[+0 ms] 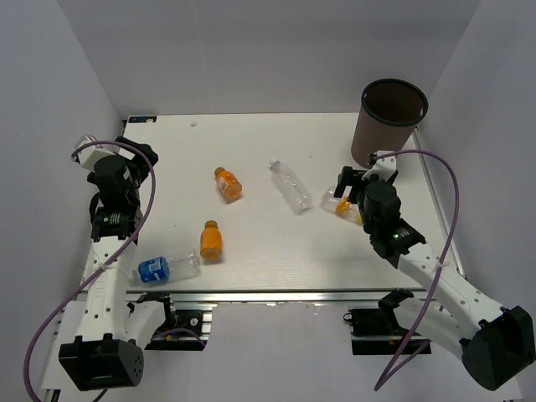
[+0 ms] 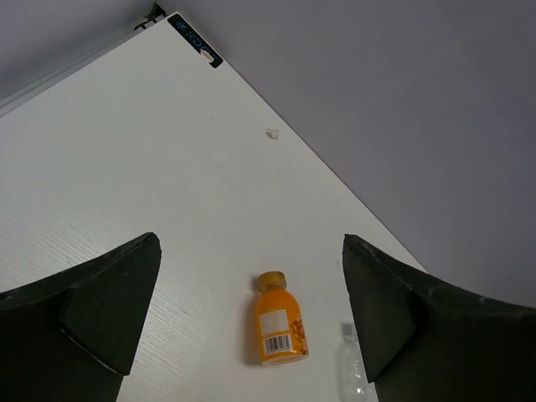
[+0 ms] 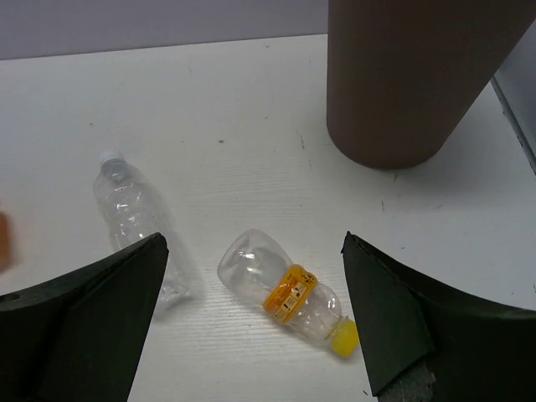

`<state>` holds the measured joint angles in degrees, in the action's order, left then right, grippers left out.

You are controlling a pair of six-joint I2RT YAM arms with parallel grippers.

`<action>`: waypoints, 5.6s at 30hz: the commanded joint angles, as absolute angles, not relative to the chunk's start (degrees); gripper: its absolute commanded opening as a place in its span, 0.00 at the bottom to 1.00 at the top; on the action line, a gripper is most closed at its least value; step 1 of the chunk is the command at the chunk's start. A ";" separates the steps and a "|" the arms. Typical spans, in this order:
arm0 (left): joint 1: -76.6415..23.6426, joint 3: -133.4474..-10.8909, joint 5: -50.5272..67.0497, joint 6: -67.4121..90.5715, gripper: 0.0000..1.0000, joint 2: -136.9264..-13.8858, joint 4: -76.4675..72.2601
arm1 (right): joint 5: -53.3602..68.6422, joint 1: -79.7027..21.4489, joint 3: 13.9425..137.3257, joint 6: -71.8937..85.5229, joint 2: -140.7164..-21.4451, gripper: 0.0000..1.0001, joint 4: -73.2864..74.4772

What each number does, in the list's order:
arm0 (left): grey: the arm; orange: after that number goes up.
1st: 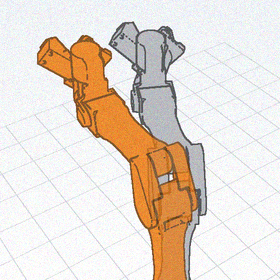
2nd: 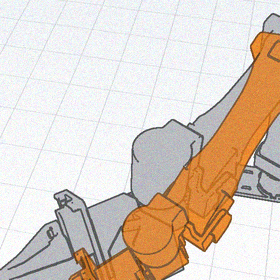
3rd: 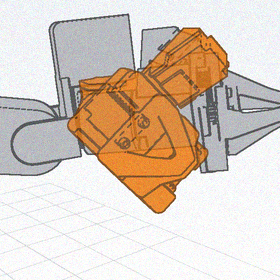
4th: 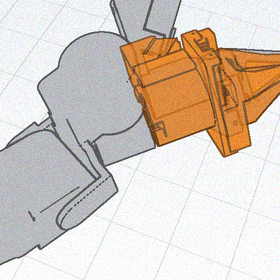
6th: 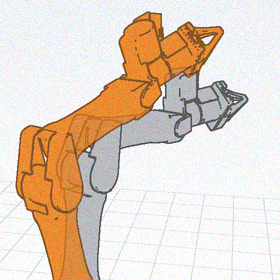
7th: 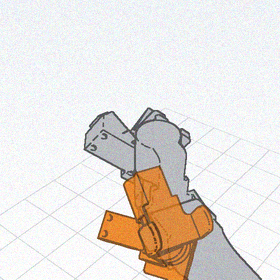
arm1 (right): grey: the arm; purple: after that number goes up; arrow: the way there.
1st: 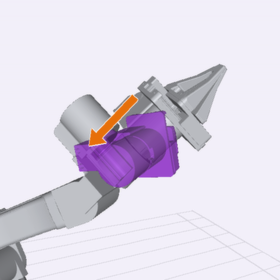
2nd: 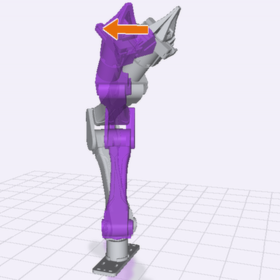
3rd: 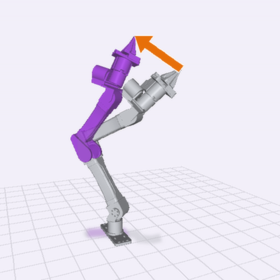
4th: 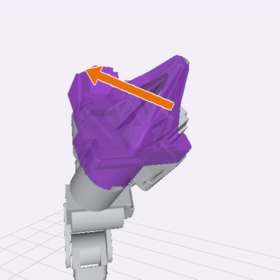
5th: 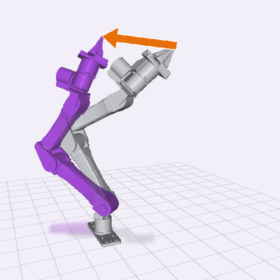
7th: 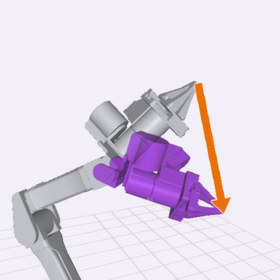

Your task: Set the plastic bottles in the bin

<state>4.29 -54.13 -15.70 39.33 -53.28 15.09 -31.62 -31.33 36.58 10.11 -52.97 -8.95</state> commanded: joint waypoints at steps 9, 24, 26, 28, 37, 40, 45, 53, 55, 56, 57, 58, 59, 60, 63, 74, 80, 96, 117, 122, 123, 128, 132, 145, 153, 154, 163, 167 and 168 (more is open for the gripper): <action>4.39 -50.11 -11.61 37.71 0.98 -56.06 9.07 | -8.13 -26.73 43.49 0.47 -62.39 0.89 -0.81; 4.31 -47.20 -9.75 32.87 0.98 -63.46 5.63 | -2.29 -21.01 44.12 -15.47 -77.51 0.89 5.54; 4.31 -47.02 -9.93 32.78 0.98 -63.81 5.54 | -4.56 -20.57 45.69 -14.95 -81.36 0.89 5.19; 4.39 -46.50 -10.02 32.78 0.98 -63.98 5.10 | -5.36 -20.48 47.01 -14.77 -84.01 0.89 5.88; 4.39 -46.67 -13.01 32.87 0.98 -64.60 6.15 | -3.77 -20.04 52.03 -13.28 -92.55 0.78 7.82; 4.39 -46.50 -12.83 32.78 0.98 -63.99 6.33 | -4.22 -19.95 52.21 -12.83 -91.33 0.66 8.00; 4.39 -46.14 -13.45 33.40 0.98 -63.37 5.80 | -7.11 -19.78 50.63 -10.90 -86.76 0.59 5.98; 4.39 -46.49 -12.92 33.57 0.98 -64.16 5.98 | -7.38 -19.78 56.76 -7.74 -74.28 0.49 2.91; 4.31 -46.41 -12.75 33.57 0.98 -64.16 5.89 | -11.58 -19.60 57.83 -7.47 -71.73 0.49 -4.01; 4.31 -46.41 -12.57 33.57 0.98 -64.25 5.98 | -14.30 -19.69 58.35 -7.04 -71.37 0.48 -7.35; 4.31 -46.49 -12.74 33.57 0.98 -64.25 5.98 | -17.81 -19.51 58.79 -6.25 -71.28 0.46 -10.95; 4.31 -46.49 -13.44 33.57 0.98 -64.25 6.15 | -23.67 -19.25 59.67 -6.50 -72.06 0.42 -16.21; 4.39 -46.49 -13.71 33.57 0.98 -64.34 6.59 | -25.73 -18.90 60.98 -6.94 -72.94 0.40 -17.56; 4.31 -46.58 -13.80 33.66 0.98 -64.34 6.77 | -29.32 -18.03 64.65 -7.12 -73.99 0.38 -18.10; 4.39 -46.93 -13.80 33.66 0.98 -64.07 7.38 | -30.23 -14.61 71.00 -7.47 -79.18 0.35 -18.28; 4.31 -46.14 -14.68 33.40 0.98 -63.10 6.77 | -26.98 -2.91 99.30 -1.94 -103.61 0.56 -10.66; 4.39 -46.41 -14.77 33.22 0.98 -63.81 6.86 | -25.22 -2.46 105.02 -1.59 -109.16 0.72 -5.20; 4.31 -46.58 -11.00 33.49 0.98 -64.86 6.24 | -7.68 -2.46 79.91 3.33 -87.83 0.89 -8.17; 4.31 -46.67 -7.74 33.49 0.98 -65.04 5.63 | -5.54 -26.98 56.87 11.78 -82.44 0.89 -4.56; 4.39 -46.32 -4.58 33.92 0.98 -65.83 4.48 | -4.31 -30.05 54.14 10.28 -86.56 0.89 -12.81; 4.39 -46.49 -4.05 33.93 0.98 -66.00 4.74 | -3.87 -30.67 54.14 9.85 -87.36 0.89 -13.61; 4.31 -47.20 -4.04 33.58 0.98 -66.71 5.80 | -10.88 -34.19 61.34 7.47 -94.30 0.89 -9.15; 4.39 -46.76 -3.34 33.84 0.98 -66.45 4.92 | -10.81 -35.07 63.63 8.61 -98.69 0.89 -8.26; 4.39 -46.67 -2.55 34.37 0.98 -66.62 4.66 | -15.73 -36.12 71.80 11.07 -110.38 0.87 -3.78; 4.39 -46.58 -2.99 34.45 0.98 -66.62 4.74 | -17.31 -36.12 74.00 12.21 -112.85 0.74 -2.90; 4.31 -46.58 -2.99 34.54 0.98 -66.62 4.75 | -17.58 -36.12 74.00 12.39 -112.50 0.71 -2.90; 4.39 -46.76 -3.25 34.63 0.98 -66.45 4.83 | -16.80 -35.77 74.17 7.57 -102.07 0.44 -4.04; 4.39 -46.06 -3.52 34.80 0.98 -65.22 4.40 | -12.66 -33.67 77.34 4.75 -95.90 0.42 -7.54; 4.31 -46.05 -3.52 34.80 0.98 -64.95 4.39 | -12.31 -32.44 78.39 4.31 -94.93 0.41 -8.52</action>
<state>4.29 -46.41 -3.55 34.54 -67.13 5.50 -14.28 -34.81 73.08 7.31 -101.45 -1.41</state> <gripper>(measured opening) 0.982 0.548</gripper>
